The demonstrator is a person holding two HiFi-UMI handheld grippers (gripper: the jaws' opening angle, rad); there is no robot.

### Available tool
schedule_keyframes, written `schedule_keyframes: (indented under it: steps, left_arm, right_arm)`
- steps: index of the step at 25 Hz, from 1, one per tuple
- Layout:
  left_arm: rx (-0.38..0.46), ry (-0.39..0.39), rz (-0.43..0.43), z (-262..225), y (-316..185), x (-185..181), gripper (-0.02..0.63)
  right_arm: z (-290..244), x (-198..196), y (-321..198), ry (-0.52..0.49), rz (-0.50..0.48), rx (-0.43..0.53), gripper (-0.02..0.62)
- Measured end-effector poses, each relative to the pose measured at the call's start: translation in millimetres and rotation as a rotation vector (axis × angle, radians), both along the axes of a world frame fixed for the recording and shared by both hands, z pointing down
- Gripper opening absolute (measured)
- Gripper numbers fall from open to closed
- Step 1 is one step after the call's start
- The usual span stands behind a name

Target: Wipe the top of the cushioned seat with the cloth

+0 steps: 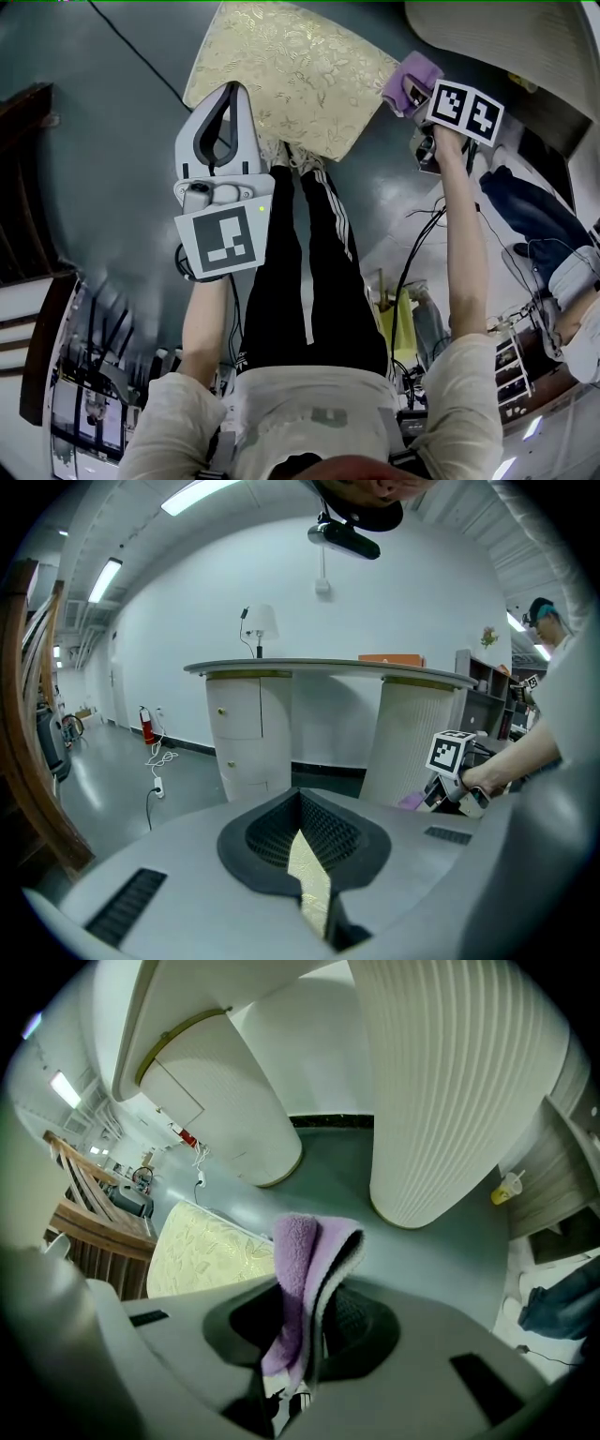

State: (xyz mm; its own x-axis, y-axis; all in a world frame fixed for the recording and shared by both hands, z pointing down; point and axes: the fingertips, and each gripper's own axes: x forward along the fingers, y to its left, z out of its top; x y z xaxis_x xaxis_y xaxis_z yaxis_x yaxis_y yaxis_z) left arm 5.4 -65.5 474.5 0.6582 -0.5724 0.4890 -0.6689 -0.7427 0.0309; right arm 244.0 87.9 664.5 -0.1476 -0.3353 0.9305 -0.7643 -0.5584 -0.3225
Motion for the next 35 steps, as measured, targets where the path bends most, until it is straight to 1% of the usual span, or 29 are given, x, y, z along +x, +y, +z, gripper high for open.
schedule_keyframes:
  steps: [5, 12, 14, 17, 19, 21, 23, 27, 30, 33, 35]
  left_arm:
    - [0.001, -0.002, -0.01, 0.7, -1.9, -1.6, 0.006]
    - [-0.002, 0.002, -0.027, 2.6, -2.2, -3.5, 0.006]
    - [-0.001, 0.004, -0.037, 1.1, -5.2, -5.9, 0.006]
    - [0.002, 0.007, -0.057, -2.7, -11.0, -12.0, 0.006]
    - [0.005, 0.005, -0.071, -3.9, -14.9, -17.6, 0.006]
    - [0.011, 0.007, -0.089, -5.2, -19.4, -22.8, 0.006]
    - [0.015, 0.012, -0.11, -6.3, -22.5, -28.0, 0.006]
    - [0.016, 0.01, -0.133, -5.3, -26.3, -41.5, 0.006]
    - [0.02, 0.003, -0.15, -6.1, -24.2, -50.7, 0.006]
    - [0.021, -0.009, -0.157, -3.2, -13.3, -48.4, 0.006]
    - [0.011, -0.017, -0.173, 3.4, -12.7, -54.6, 0.006]
  right_arm:
    - [2.2, 1.7, 4.5, -0.005, 0.015, -0.009, 0.095]
    - [-6.1, -1.9, 2.0, 0.027, -0.005, 0.0, 0.094]
    - [-17.6, -4.5, -3.3, 0.026, 0.004, 0.023, 0.094]
    - [-44.9, -11.8, -25.3, -0.01, 0.067, 0.101, 0.094]
    - [-66.6, -27.9, -49.3, -0.069, 0.091, 0.172, 0.094]
    - [-87.8, -52.3, -79.8, -0.133, 0.082, 0.252, 0.094]
    - [-104.9, -82.0, -111.6, -0.198, 0.07, 0.326, 0.094]
    - [-123.9, -147.8, -170.6, -0.317, 0.036, 0.43, 0.094]
    - [-122.9, -193.1, -199.2, -0.371, -0.006, 0.452, 0.094]
    - [-105.0, -215.9, -204.7, -0.358, -0.054, 0.421, 0.094]
    - [-86.1, -229.8, -208.5, -0.348, -0.076, 0.384, 0.094]
